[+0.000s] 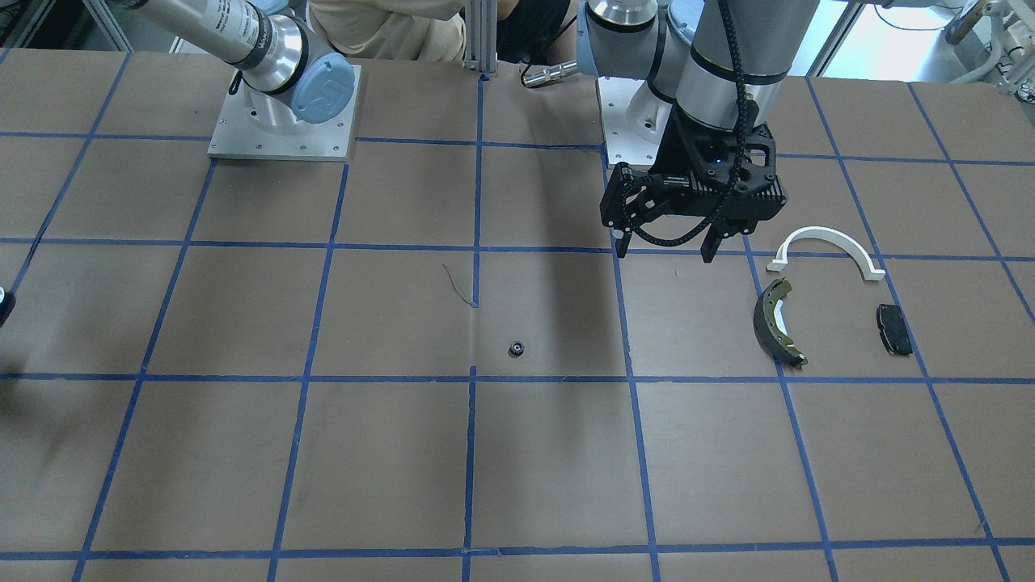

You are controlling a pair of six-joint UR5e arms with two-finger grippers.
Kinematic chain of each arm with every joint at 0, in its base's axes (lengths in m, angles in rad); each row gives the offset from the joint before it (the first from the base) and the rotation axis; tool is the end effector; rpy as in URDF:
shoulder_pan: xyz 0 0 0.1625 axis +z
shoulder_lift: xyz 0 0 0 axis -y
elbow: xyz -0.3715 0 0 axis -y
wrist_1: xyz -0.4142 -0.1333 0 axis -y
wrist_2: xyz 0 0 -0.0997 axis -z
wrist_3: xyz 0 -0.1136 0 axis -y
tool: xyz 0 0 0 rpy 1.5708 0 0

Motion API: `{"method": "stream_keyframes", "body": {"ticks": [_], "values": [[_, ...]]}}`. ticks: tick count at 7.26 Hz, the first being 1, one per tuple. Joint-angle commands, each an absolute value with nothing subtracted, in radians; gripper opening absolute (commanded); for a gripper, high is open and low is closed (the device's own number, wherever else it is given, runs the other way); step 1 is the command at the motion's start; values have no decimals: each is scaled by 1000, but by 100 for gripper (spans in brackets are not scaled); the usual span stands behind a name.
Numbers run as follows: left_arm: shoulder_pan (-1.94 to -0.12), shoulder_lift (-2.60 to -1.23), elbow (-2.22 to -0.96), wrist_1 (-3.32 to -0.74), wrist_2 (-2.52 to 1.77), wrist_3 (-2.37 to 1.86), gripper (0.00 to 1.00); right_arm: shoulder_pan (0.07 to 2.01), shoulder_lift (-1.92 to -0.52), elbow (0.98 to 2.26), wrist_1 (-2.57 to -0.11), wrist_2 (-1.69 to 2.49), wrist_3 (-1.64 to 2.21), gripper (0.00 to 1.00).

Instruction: Place bearing gear from tray to pile

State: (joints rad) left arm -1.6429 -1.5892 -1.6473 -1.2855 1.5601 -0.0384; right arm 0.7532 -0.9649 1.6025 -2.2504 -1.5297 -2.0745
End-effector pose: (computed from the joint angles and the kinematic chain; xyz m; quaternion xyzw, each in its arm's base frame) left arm -0.1730 -0.5275 0.4020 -0.0173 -0.9953 0.0946 0.0106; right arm -0.3789 -0.5444 0.1121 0.5880 -0.8083 0.0230 0.0183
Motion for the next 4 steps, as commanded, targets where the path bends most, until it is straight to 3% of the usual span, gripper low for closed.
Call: {"method": "stream_keyframes", "body": {"ticks": [1, 2, 4], "values": [[-1643, -1589, -1646, -1285, 1560, -38, 100, 753, -966, 1598, -2249, -1534, -2063, 7], [-1643, -1589, -1647, -1285, 1560, -38, 100, 755, -969, 1598, -2243, -1572, -2040, 0], [-1643, -1589, -1647, -1285, 1560, -38, 100, 753, -983, 1597, -2232, -1577, -2000, 0]]}}
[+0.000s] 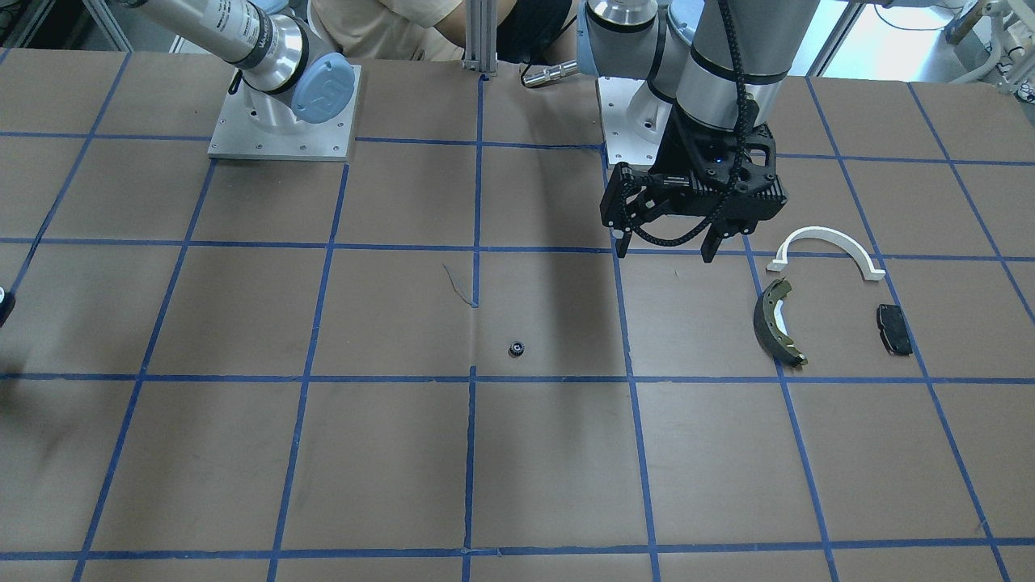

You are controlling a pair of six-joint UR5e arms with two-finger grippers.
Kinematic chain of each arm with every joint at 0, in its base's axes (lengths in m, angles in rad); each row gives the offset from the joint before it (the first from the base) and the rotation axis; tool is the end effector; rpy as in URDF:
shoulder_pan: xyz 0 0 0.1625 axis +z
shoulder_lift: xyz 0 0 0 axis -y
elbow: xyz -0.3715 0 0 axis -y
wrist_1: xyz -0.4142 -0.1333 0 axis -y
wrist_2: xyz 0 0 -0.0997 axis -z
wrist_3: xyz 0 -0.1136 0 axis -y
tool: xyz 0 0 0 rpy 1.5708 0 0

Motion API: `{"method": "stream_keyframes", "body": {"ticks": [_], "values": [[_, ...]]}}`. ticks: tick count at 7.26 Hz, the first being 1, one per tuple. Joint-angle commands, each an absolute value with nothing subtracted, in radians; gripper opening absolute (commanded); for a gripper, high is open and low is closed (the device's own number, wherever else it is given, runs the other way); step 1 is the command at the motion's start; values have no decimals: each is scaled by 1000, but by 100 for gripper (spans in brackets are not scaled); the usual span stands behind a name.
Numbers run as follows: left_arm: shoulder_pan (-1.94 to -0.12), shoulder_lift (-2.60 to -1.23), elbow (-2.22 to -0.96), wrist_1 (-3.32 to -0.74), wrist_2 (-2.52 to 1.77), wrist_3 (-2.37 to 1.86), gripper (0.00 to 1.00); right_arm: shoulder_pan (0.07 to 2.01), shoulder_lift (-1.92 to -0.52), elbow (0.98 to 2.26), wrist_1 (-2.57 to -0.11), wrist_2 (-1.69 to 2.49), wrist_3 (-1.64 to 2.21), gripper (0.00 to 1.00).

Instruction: Place bearing gear from tray to pile

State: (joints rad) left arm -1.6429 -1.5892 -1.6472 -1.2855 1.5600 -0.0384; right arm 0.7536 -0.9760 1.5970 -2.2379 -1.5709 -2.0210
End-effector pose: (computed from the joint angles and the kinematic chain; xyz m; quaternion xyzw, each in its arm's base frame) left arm -0.1730 -0.5275 0.4021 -0.0173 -0.9953 0.0947 0.0106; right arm -0.3827 -0.5419 0.1203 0.5661 -0.8240 0.0034 0.0228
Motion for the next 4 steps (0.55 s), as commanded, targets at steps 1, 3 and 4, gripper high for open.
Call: {"method": "stream_keyframes", "body": {"ticks": [1, 3, 4], "values": [[-1643, -1589, -1646, -1285, 1560, -38, 100, 753, -988, 1597, -2232, -1577, -1994, 0], [-1643, -1589, -1647, -1285, 1560, -38, 100, 771, -1072, 1620, -2215, -1560, -1785, 0], [-1643, -1589, -1647, -1285, 1560, -38, 100, 843, -1119, 1655, -2209, -1554, -1693, 0]]}}
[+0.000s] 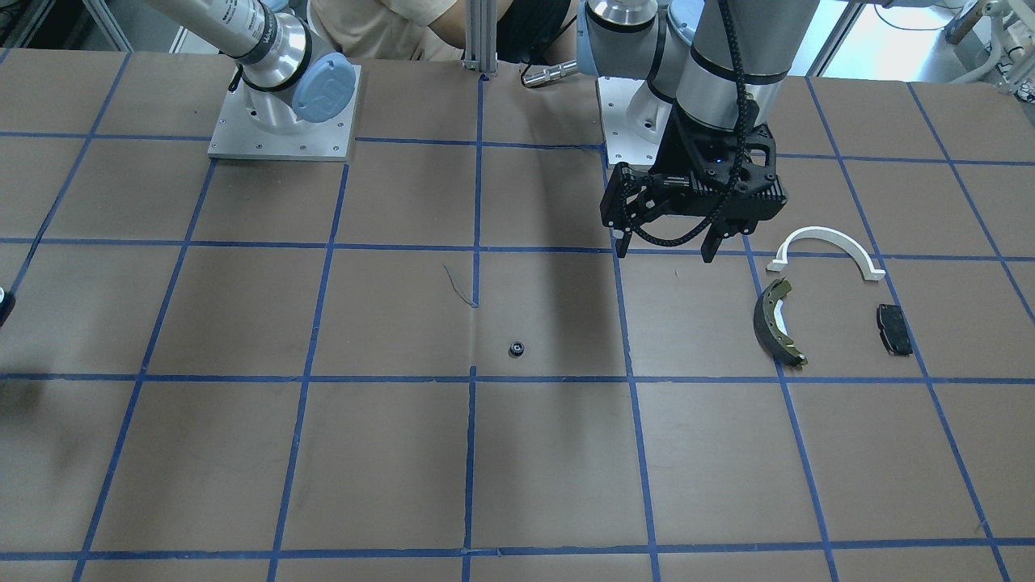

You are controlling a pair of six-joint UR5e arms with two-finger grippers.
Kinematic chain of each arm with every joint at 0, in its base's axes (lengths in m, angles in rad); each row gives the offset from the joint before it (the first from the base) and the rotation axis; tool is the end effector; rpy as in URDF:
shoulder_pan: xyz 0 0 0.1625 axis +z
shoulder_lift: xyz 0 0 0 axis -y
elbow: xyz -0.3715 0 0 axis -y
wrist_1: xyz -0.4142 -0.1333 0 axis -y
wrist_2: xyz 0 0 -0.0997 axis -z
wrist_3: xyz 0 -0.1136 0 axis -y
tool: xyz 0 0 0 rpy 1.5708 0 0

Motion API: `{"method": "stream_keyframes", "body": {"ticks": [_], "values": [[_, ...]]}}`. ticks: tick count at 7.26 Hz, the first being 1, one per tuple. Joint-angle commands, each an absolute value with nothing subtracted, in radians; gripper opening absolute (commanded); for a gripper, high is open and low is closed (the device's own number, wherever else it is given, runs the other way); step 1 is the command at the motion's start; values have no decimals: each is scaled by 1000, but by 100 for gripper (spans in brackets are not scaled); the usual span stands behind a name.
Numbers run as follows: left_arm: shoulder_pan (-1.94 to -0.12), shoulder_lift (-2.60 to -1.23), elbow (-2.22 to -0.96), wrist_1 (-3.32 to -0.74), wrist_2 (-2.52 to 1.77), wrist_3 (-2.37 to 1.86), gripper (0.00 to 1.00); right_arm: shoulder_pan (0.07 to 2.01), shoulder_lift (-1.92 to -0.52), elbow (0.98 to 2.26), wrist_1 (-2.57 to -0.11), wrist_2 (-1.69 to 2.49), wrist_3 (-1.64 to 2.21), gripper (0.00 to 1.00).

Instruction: Place bearing gear from tray to pile

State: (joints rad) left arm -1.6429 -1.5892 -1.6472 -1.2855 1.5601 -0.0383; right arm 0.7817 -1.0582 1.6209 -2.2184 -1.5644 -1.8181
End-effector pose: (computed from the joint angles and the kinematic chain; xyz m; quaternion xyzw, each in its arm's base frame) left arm -0.1730 -0.5275 0.4021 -0.0173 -0.9953 0.0947 0.0106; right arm -0.3609 -0.5471 0.1606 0.4918 -0.8697 0.0143 0.0401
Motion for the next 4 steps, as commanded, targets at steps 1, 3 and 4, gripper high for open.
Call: {"method": "stream_keyframes", "body": {"ticks": [1, 3, 4], "values": [[-1643, -1589, -1647, -1285, 1562, -38, 100, 900, -1168, 1716, -2223, -1533, -1564, 0], [-1641, -1589, -1646, -1285, 1560, -38, 100, 1111, -1262, 1813, -2224, -1528, -1145, 0], [-1641, -1588, -1646, -1285, 1560, -38, 100, 1215, -1293, 1827, -2211, -1523, -930, 0]]}}
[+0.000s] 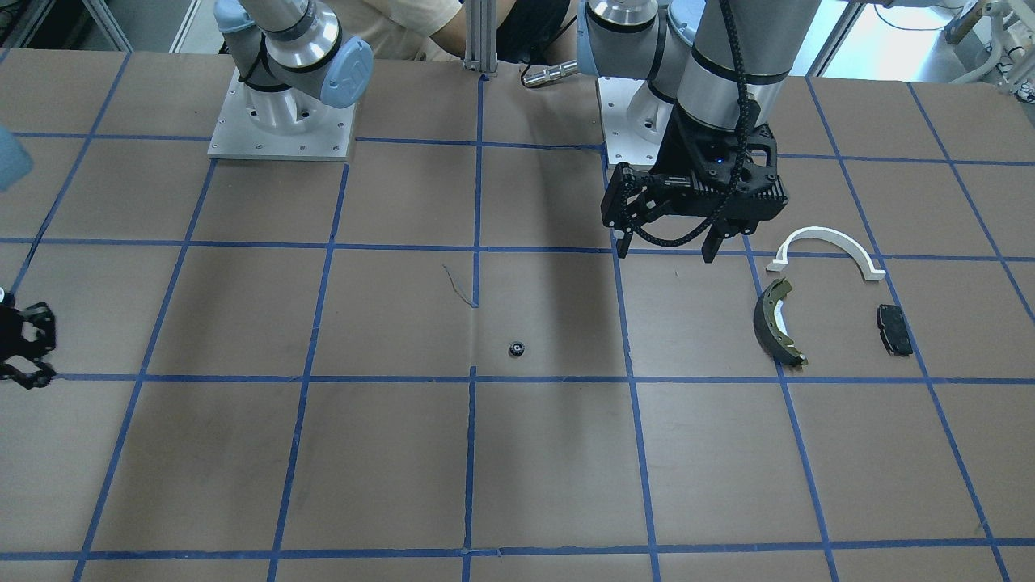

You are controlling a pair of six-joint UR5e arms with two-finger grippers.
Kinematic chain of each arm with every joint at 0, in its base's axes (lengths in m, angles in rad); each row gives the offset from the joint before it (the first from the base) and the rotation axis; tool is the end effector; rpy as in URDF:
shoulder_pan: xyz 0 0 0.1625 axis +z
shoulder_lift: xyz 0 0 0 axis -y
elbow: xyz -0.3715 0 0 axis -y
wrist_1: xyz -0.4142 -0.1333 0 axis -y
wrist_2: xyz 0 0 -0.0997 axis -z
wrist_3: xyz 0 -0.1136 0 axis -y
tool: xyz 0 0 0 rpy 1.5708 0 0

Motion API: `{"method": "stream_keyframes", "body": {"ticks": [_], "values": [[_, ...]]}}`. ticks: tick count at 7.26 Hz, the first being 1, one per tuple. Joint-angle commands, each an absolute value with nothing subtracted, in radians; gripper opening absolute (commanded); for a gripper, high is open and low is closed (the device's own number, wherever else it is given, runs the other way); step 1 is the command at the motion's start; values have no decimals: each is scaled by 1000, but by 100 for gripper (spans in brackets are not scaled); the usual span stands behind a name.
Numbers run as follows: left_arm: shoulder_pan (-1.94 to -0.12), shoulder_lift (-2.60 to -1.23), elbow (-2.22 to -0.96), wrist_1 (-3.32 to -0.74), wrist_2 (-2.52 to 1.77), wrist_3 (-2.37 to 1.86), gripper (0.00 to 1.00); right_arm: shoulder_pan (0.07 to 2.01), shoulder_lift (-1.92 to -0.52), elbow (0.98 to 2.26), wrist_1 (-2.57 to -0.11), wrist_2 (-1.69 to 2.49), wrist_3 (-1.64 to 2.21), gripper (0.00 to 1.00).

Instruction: Place bearing gear from tray to pile

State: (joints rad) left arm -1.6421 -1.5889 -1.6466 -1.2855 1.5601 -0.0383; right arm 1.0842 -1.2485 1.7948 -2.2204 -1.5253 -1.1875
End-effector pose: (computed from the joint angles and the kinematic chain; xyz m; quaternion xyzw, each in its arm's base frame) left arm -0.1725 -0.5276 0.4025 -0.0169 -0.9953 0.0951 0.0105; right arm -0.1500 -0.5796 0.1971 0.3439 -0.9373 0.0514 0.0231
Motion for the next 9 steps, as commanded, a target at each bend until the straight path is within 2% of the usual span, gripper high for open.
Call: {"method": "stream_keyframes", "body": {"ticks": [1, 5, 7, 9], "values": [[-1643, -1589, -1646, -1285, 1559, -38, 100, 1332, -1296, 1838, -2209, -1520, -725, 0], [-1643, -1589, -1646, -1285, 1559, -38, 100, 1759, -1235, 1842, -2227, -1511, 181, 0], [-1643, -1588, -1647, -1287, 1560, -38, 100, 1902, -1223, 1859, -2227, -1508, 360, 0], [-1643, -1588, -1647, -1287, 1562, -38, 100, 1948, -1210, 1929, -2374, -1401, 509, 1]]}}
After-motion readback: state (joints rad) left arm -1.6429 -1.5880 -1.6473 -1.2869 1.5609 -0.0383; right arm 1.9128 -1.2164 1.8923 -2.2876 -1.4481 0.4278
